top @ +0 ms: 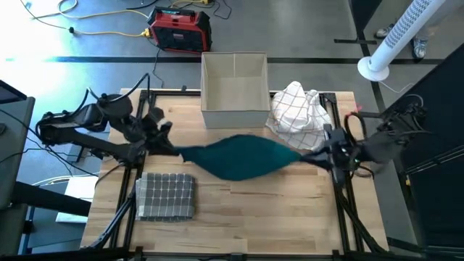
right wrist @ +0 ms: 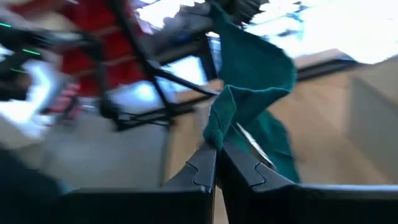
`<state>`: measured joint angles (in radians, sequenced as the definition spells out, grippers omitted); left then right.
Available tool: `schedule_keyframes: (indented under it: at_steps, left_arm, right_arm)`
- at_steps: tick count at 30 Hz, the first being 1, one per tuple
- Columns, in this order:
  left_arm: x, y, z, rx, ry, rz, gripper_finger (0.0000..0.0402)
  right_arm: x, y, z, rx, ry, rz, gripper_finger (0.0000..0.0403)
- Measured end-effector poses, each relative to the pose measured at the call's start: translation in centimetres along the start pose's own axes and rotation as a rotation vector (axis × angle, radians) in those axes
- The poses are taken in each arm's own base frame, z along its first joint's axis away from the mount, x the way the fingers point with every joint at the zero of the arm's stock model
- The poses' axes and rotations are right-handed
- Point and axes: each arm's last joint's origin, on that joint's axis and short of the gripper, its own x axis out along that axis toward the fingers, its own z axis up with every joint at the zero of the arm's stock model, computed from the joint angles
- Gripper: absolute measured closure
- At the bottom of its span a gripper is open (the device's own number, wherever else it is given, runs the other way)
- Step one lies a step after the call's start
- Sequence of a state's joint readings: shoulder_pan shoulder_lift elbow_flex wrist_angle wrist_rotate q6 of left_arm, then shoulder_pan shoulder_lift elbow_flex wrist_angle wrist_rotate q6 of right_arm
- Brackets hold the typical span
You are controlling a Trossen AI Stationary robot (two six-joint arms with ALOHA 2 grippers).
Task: Fold towel
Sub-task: Fold the green kitchen towel
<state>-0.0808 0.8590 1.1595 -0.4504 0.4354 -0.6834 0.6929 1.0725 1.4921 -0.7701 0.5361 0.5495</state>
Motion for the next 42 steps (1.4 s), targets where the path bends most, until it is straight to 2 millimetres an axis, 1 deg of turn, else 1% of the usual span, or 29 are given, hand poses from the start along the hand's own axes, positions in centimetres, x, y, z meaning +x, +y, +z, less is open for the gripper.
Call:
schedule_keyframes:
  at_steps: [5, 10, 14, 16, 17, 20, 23, 26, 28, 29, 31, 34, 39, 42]
  left_arm:
    - [1.4, -1.2, 0.1, -0.058, 0.040, -0.161, 0.0401]
    - [2.3, -1.7, 0.1, -0.119, 0.082, -0.243, 0.0401]
    - [2.5, -2.0, -0.2, -0.166, 0.128, -0.269, 0.0401]
    - [2.5, -2.1, -0.4, -0.184, 0.147, -0.271, 0.0400]
    - [2.6, -2.0, -0.6, -0.190, 0.158, -0.261, 0.0400]
    - [3.2, -0.7, -1.3, -0.213, 0.202, -0.123, 0.0400]
    - [3.6, 0.7, -2.2, -0.230, 0.255, 0.020, 0.0400]
    - [3.9, 2.0, -3.0, -0.241, 0.318, 0.161, 0.0401]
    - [4.7, 3.3, -3.2, -0.241, 0.364, 0.236, 0.0401]
    - [5.1, 4.0, -3.3, -0.234, 0.385, 0.263, 0.0401]
    - [6.1, 5.3, -3.4, -0.208, 0.429, 0.304, 0.0401]
    - [7.4, 7.5, -3.3, -0.162, 0.484, 0.359, 0.0401]
    - [9.0, 10.8, -3.3, -0.087, 0.553, 0.436, 0.0401]
    - [9.5, 12.5, -3.4, -0.026, 0.592, 0.524, 0.0401]
  right_arm:
    - [-1.1, 2.3, 0.0, 0.044, -0.027, 0.194, 0.0403]
    - [-2.1, 3.6, -0.2, 0.080, -0.033, 0.303, 0.0403]
    - [-2.7, 4.2, -0.7, 0.158, 0.002, 0.338, 0.0403]
    - [-2.8, 4.2, -1.2, 0.231, 0.051, 0.312, 0.0403]
    - [-2.6, 4.1, -1.8, 0.269, 0.101, 0.275, 0.0403]
    - [-1.9, 3.1, -4.1, 0.325, 0.279, 0.091, 0.0403]
    - [-1.7, 1.8, -6.1, 0.377, 0.412, -0.131, 0.0403]
    - [-1.9, 0.4, -7.5, 0.411, 0.489, -0.372, 0.0403]
    - [-1.9, -0.1, -8.1, 0.405, 0.511, -0.494, 0.0403]
    - [-1.8, -0.1, -8.3, 0.413, 0.511, -0.511, 0.0403]
    - [-1.3, -0.2, -8.7, 0.371, 0.510, -0.509, 0.0403]
    - [-0.5, -0.8, -9.6, 0.352, 0.511, -0.582, 0.0403]
    - [1.0, -2.2, -12.2, 0.318, 0.583, -0.707, 0.0403]
    - [1.7, -3.1, -13.6, 0.287, 0.596, -0.776, 0.0403]
